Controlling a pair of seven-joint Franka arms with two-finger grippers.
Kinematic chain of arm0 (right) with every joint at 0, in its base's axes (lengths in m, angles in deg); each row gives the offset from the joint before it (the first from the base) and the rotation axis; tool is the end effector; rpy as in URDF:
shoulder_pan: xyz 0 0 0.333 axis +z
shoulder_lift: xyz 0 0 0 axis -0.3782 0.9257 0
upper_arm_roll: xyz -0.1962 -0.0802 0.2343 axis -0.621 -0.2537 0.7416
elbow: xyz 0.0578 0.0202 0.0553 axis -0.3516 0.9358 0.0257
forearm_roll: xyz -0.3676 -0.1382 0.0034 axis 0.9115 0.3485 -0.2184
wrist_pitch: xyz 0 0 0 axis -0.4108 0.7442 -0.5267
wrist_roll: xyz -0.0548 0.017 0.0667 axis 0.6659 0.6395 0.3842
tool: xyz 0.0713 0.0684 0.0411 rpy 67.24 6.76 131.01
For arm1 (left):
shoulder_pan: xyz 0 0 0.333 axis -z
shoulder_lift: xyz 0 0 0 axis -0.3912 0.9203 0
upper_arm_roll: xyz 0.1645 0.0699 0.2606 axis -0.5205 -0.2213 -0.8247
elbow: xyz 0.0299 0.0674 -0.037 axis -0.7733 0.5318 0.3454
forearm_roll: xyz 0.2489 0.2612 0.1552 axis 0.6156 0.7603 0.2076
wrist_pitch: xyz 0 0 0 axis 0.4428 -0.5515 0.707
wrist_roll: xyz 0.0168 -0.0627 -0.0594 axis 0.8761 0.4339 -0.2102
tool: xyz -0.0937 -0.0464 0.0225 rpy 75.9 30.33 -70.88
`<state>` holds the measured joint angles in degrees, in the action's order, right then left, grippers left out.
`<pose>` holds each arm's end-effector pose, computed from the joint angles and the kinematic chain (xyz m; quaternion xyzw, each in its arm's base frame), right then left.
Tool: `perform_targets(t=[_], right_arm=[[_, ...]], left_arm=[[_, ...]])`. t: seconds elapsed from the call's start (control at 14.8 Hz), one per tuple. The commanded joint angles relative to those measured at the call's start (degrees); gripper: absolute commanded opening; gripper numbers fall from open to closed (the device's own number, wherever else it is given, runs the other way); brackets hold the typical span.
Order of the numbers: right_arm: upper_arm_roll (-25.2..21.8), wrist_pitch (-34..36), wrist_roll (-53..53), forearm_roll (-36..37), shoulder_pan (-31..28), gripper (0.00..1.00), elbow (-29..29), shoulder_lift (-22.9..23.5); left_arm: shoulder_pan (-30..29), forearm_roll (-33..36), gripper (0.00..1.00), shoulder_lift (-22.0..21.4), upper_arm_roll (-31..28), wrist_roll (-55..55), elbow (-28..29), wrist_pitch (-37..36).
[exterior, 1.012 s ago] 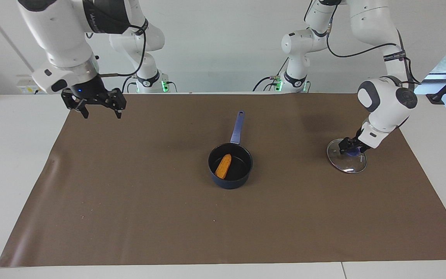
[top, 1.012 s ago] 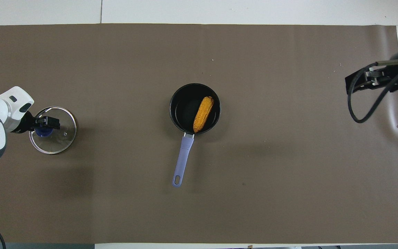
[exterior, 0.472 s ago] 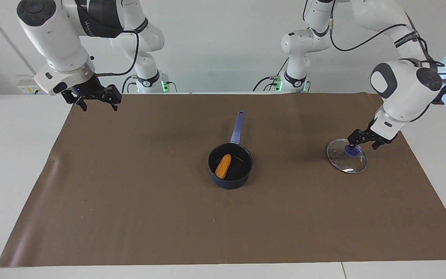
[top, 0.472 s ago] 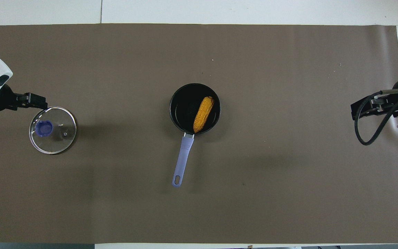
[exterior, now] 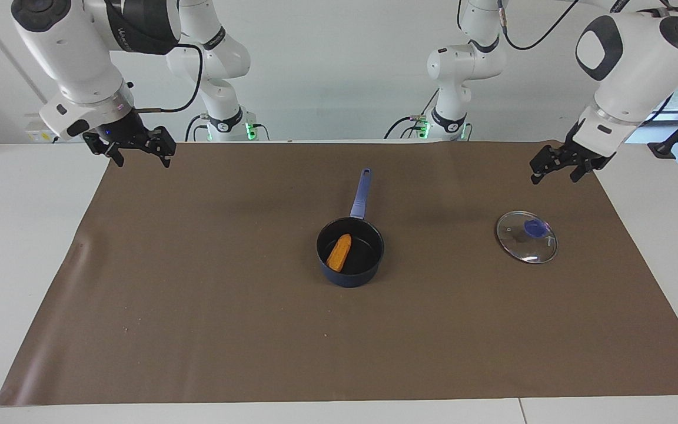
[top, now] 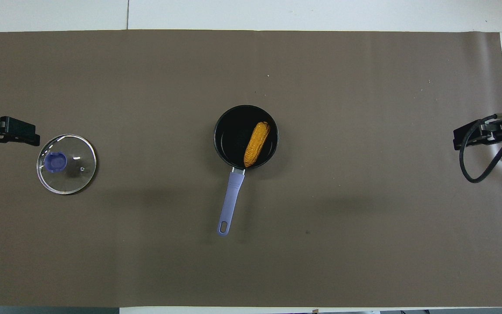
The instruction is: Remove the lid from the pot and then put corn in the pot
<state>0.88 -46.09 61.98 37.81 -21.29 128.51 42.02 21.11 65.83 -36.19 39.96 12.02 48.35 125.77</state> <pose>0.5474 -0.0107 0.5961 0.9984 0.0018 -0.0463 0.0313 0.5433 -0.0063 0.5852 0.9993 -0.0078 -0.0341 0.0092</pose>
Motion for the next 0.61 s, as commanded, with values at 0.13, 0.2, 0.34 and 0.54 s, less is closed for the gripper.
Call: perform_targets(t=[0.13,0.2,0.34,0.54], right_arm=[[-1.5,-3.8,-3.0,-0.3,-0.3,1.0,0.4,0.0],[-1.7,-3.6,-3.1,-0.3,-0.2,1.0,0.4,-0.1],[-1.8,-3.2,-3.2,-0.4,-0.6,1.0,0.4,0.0],[-1.9,-3.2,-4.1,-0.6,-0.9,1.0,0.3,-0.1]], left_arm=[[6.2,1.4,1.0,-3.8,-3.3,1.7,3.1,-4.9],[6.4,1.4,1.0,-4.1,-3.6,2.1,3.8,-3.6],[7.4,1.4,1.0,-3.0,-3.8,1.8,1.7,0.1],[8.3,1.4,1.0,-1.3,-4.7,1.7,-3.7,-6.4]])
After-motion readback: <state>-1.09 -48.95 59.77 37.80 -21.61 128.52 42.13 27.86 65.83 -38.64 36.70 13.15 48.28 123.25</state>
